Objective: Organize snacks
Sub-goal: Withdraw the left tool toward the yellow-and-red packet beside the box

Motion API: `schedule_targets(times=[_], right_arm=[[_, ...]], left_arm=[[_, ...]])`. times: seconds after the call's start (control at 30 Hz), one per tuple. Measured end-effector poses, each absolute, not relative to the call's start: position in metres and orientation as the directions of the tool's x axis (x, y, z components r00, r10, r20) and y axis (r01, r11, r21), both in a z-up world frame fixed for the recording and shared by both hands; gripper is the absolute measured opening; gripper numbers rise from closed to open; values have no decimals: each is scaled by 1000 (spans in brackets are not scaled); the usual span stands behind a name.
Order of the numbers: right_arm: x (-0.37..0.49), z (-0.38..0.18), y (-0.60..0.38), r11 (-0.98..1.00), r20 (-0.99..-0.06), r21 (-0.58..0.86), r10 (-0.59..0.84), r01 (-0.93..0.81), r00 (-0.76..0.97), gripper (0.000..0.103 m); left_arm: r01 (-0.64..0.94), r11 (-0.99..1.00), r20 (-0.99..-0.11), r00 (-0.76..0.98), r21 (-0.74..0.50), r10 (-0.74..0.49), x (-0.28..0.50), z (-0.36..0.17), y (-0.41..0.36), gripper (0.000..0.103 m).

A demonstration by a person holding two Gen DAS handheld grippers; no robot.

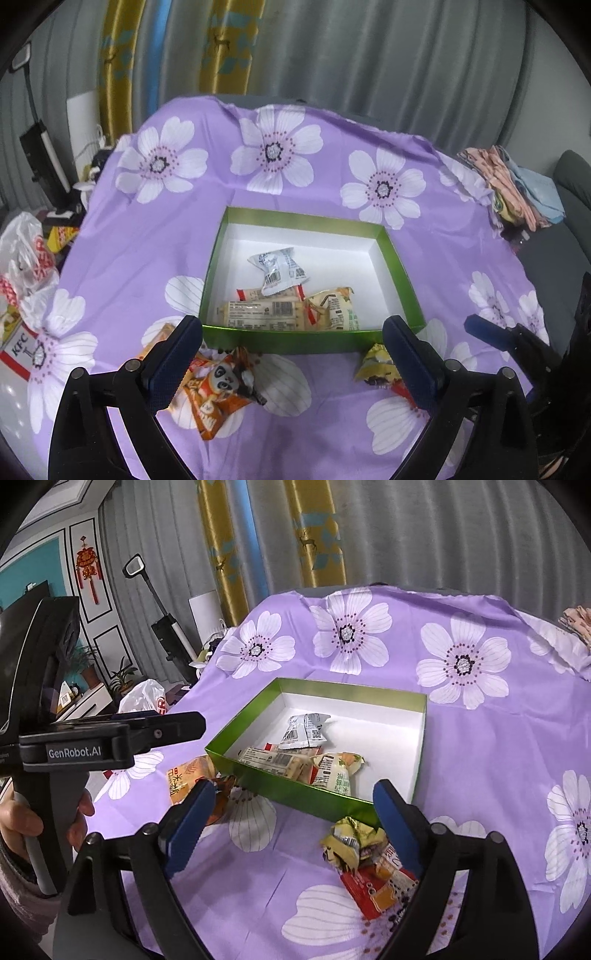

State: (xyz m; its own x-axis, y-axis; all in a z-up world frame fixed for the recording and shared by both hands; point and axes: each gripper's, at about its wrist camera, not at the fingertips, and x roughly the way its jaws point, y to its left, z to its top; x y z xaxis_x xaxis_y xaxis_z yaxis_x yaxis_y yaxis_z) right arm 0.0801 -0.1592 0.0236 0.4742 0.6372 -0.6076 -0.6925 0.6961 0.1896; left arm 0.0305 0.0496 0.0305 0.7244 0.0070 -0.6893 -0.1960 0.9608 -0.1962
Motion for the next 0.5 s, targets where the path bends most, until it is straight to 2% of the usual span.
schedule_targets(times=[0.5], right_arm=[[52, 36, -180, 693, -586, 187, 648, -696, 487, 89]], left_arm=[[-197, 960, -677, 736, -201, 9, -4, 44, 37, 98]])
